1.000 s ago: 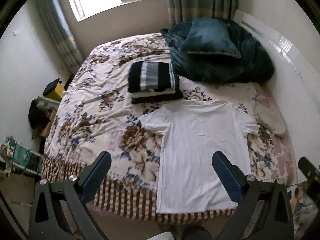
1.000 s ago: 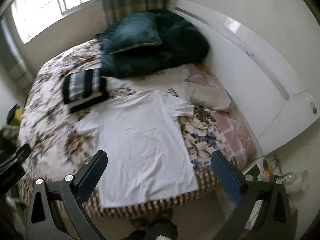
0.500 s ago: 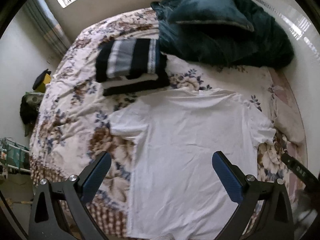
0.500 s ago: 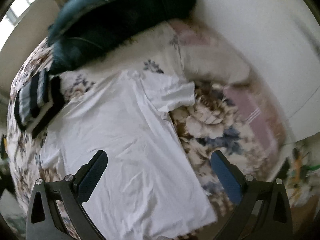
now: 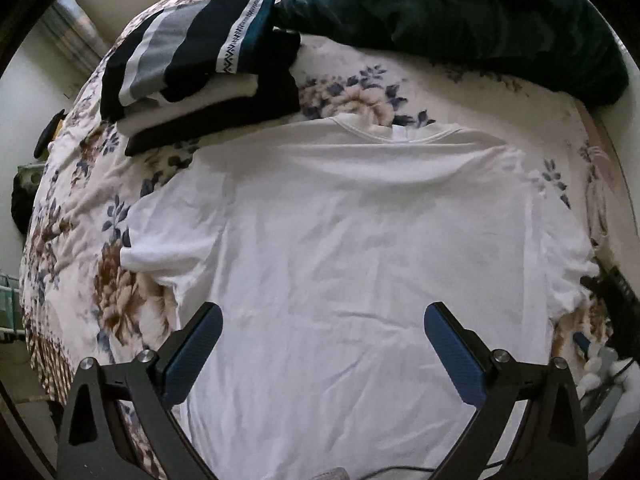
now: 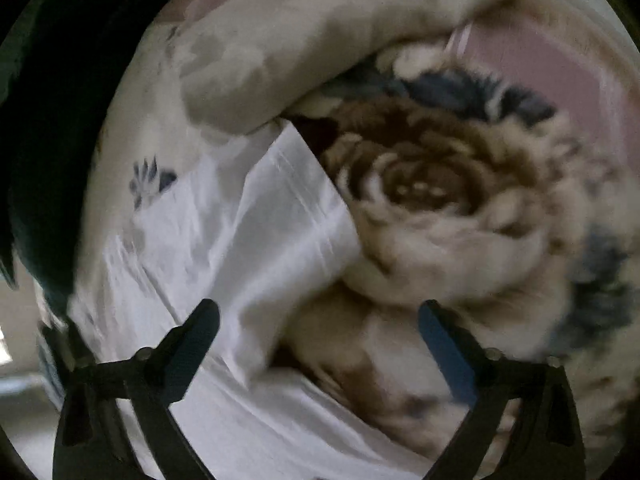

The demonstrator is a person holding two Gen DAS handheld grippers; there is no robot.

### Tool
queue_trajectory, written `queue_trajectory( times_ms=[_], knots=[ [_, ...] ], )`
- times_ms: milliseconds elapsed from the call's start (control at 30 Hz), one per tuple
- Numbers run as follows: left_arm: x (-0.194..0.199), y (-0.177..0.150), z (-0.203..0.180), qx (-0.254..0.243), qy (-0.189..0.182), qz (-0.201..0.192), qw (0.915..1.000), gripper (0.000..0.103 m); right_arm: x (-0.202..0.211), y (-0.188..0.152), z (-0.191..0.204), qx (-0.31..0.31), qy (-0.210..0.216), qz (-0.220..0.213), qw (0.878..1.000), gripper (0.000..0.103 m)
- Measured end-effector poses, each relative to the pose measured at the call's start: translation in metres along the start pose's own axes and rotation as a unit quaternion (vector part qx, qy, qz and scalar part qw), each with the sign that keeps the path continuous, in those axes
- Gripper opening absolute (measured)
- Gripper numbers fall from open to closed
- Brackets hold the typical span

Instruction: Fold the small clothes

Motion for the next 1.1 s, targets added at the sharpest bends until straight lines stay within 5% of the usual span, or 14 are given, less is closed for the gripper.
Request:
queue_trajectory(
  times_ms=[100,267,400,567,700,800,967,1033,1100],
  knots=[
    [-0.01,0.003,0.003,0.0,0.009,0.006,0.9999,0.103,-0.017,0.002,0.002,-0.03,0.04,-0.009,0.999,0.077],
    [-0.022,0.004,0.012,0.011,0.01,0.016,0.9998,0.103,-0.024,-0.004,0.02,-0.029,0.063,-0.041,0.997,0.014],
    [-0.026,-0.003,0.023,0.014,0.016,0.019,0.9996,0.103,-0.01,-0.014,0.036,0.001,0.05,-0.092,0.994,0.007],
    [-0.034,-0.018,0.048,0.037,0.023,0.03,0.9986,0.103,0.013,-0.06,0.091,0.169,0.013,-0.162,0.972,0.006],
    [-0.039,-0.032,0.068,0.057,0.031,0.039,0.9971,0.103,0.014,-0.136,0.142,0.347,-0.019,-0.212,0.914,0.006],
    [-0.042,-0.041,0.08,0.066,0.036,0.043,0.9963,0.103,-0.006,-0.208,0.162,0.49,-0.047,-0.236,0.838,0.006],
    [-0.05,-0.059,0.102,0.072,0.05,0.051,0.9949,0.103,-0.057,-0.296,0.156,0.625,-0.086,-0.239,0.738,0.006],
    [-0.054,-0.066,0.111,0.077,0.052,0.057,0.9941,0.103,-0.074,-0.313,0.145,0.653,-0.092,-0.222,0.718,0.006],
    [-0.057,-0.072,0.118,0.082,0.055,0.06,0.9933,0.103,-0.087,-0.324,0.136,0.664,-0.1,-0.194,0.715,0.007]
  ],
)
Point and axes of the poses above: each gripper's, at about its wrist camera, not at the fingertips, and x roughly against the way its jaws point, z to its left, y to its top, the point moved 4 cm from there along -x, roughly the way its jaws point, and after that the axes turned 11 degrees about -x, right-handed, at the moved point
